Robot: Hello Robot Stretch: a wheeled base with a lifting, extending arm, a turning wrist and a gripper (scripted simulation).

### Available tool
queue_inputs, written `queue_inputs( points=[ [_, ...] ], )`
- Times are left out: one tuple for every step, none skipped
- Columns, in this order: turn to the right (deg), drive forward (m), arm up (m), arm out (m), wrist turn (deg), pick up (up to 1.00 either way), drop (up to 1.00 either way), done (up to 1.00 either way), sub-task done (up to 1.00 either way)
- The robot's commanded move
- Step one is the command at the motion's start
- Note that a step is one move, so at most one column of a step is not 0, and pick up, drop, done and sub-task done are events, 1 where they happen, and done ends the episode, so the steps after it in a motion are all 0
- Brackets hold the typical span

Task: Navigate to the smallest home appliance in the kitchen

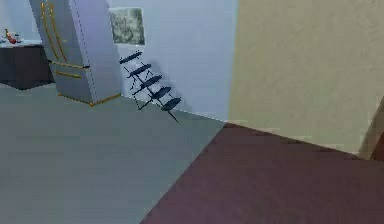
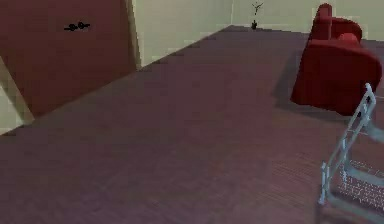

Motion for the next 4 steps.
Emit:
queue_inputs(
  points=[
    [-27.0,0.0,0.0,0.0,0.0,0.0,0.0,0.0,0.0],
    [0.0,1.0,0.0,0.0,0.0,0.0,0.0,0.0,0.0],
    [0.0,1.0,0.0,0.0,0.0,0.0,0.0,0.0,0.0],
    [0.0,1.0,0.0,0.0,0.0,0.0,0.0,0.0,0.0]
  ],
)
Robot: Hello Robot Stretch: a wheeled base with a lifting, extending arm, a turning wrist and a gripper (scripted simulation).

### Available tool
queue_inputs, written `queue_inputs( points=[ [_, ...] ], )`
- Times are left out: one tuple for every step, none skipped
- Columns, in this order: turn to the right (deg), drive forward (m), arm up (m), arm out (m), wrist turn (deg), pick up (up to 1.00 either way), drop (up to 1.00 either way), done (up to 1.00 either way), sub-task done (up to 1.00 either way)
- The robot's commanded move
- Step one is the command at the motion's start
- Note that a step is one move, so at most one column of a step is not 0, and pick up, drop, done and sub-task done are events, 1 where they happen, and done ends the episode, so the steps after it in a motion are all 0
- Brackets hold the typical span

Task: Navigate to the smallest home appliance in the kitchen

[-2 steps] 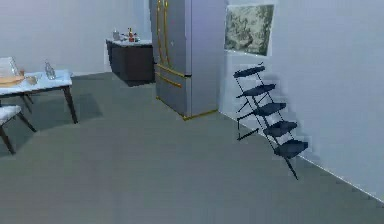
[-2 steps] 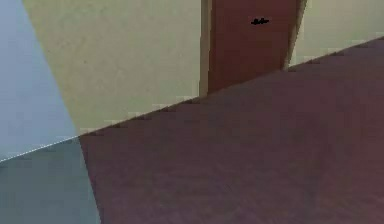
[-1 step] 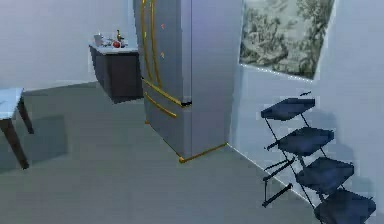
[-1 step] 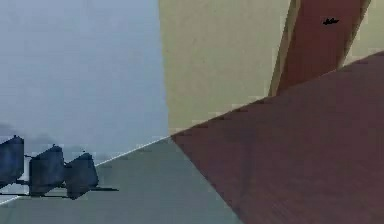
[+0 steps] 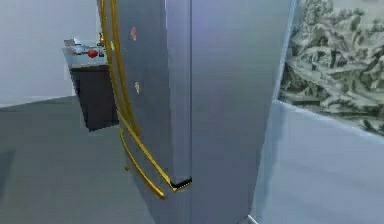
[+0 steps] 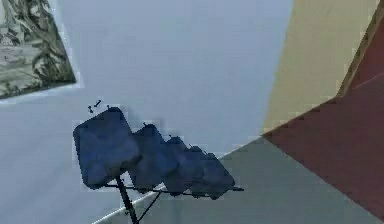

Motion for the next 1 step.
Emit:
queue_inputs(
  points=[
    [-45.0,0.0,0.0,0.0,0.0,0.0,0.0,0.0,0.0]
  ],
)
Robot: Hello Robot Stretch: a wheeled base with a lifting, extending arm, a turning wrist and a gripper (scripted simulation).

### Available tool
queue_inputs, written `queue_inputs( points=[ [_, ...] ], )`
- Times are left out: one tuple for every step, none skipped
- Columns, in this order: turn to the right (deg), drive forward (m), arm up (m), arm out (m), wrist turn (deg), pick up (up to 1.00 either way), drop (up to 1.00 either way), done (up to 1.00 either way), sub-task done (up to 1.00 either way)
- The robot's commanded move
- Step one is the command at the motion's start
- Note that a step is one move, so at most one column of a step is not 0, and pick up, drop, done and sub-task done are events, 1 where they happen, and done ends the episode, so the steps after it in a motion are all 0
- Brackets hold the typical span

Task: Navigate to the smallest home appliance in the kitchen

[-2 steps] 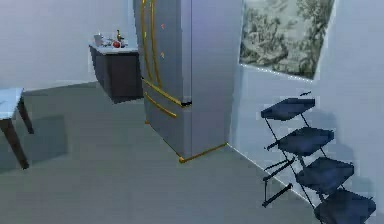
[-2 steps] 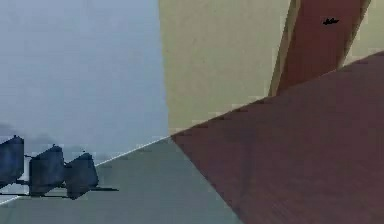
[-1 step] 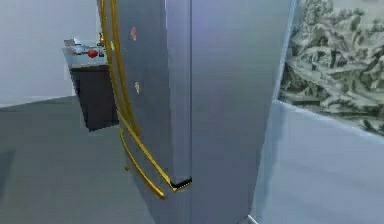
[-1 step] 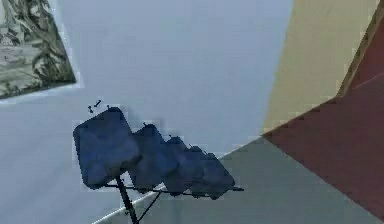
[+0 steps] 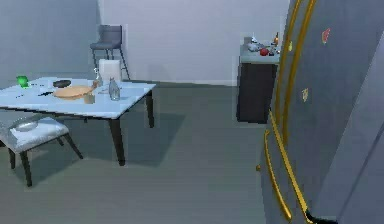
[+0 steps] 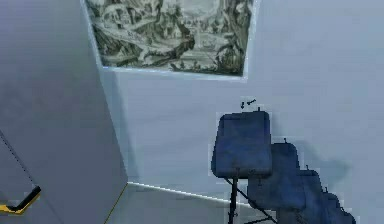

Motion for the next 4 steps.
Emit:
queue_inputs(
  points=[
    [-21.0,0.0,0.0,0.0,0.0,0.0,0.0,0.0,0.0],
    [0.0,0.5,0.0,0.0,0.0,0.0,0.0,0.0,0.0],
    [30.0,0.0,0.0,0.0,0.0,0.0,0.0,0.0,0.0],
    [0.0,1.0,0.0,0.0,0.0,0.0,0.0,0.0,0.0]
  ],
)
